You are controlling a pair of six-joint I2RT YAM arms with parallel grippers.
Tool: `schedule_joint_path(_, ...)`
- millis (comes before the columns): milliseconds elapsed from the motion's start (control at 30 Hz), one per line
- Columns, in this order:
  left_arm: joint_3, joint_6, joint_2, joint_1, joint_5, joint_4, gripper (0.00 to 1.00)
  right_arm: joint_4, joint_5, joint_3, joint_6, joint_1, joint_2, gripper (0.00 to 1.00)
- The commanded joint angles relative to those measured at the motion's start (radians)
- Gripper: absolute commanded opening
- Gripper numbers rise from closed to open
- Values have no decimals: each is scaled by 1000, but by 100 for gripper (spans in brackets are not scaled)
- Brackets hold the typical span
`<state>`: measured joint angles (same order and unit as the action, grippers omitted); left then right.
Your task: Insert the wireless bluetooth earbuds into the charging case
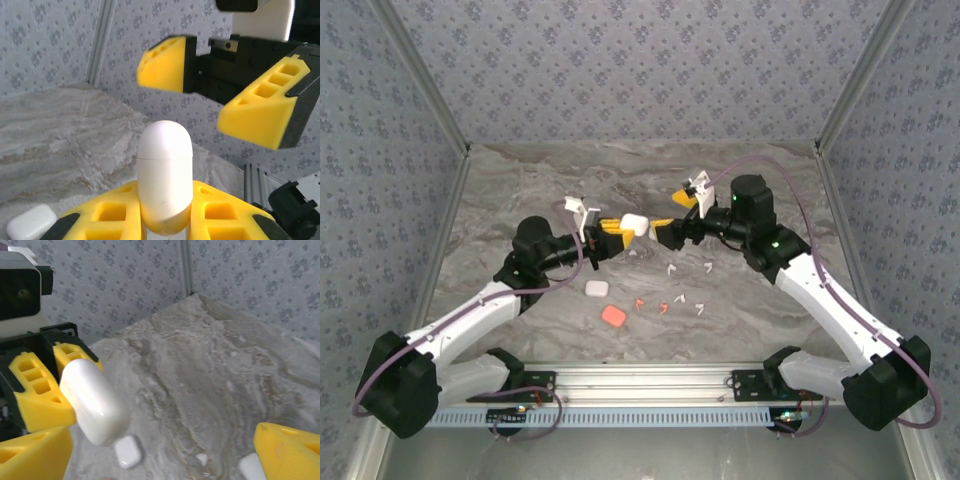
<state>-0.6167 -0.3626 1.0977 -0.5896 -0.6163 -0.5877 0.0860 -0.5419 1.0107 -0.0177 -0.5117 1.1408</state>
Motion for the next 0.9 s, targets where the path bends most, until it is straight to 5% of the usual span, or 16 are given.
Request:
schedule_joint_path(0,-7,51,-13,-20,33,-127,0,-123,-55,-13,-121,-1,4,96)
schedule_joint_path(867,-34,81,-19,-49,13,-104,0,-107,45,36,-114,10,108,93)
